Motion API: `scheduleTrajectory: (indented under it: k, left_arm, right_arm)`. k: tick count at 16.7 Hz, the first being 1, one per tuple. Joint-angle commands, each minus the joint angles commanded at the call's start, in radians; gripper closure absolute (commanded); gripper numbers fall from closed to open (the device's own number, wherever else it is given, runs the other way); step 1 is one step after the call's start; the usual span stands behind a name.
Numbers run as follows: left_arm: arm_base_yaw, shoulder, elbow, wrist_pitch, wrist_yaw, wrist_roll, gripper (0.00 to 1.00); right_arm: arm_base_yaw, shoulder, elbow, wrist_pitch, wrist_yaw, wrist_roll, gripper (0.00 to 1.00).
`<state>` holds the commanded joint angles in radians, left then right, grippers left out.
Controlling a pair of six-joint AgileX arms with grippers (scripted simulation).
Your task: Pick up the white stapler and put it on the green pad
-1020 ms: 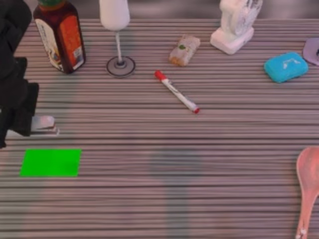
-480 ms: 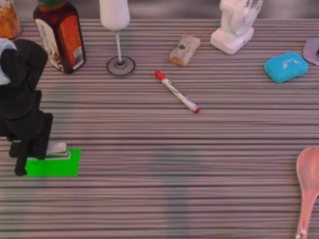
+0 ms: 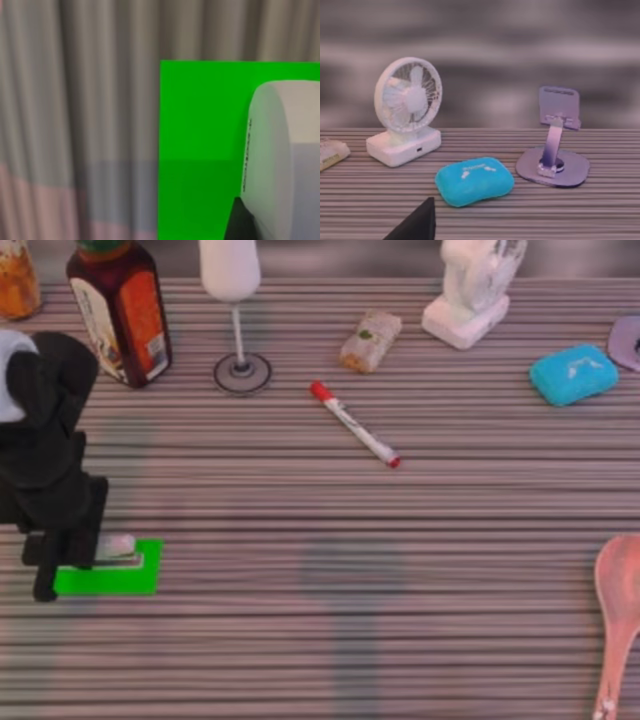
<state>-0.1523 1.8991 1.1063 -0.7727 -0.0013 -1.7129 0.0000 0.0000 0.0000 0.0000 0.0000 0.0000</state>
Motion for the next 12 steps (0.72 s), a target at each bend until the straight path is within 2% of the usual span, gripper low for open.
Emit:
scheduleTrajectory:
  k: [11,12]
  left_arm:
    - [0.0,0.0,0.0,0.0,0.0,0.0,0.02]
    - [0.0,0.0,0.0,0.0,0.0,0.0,0.0]
  right_arm:
    - [0.0,0.0,0.0,0.0,0.0,0.0,0.0]
    - [0.0,0.0,0.0,0.0,0.0,0.0,0.0]
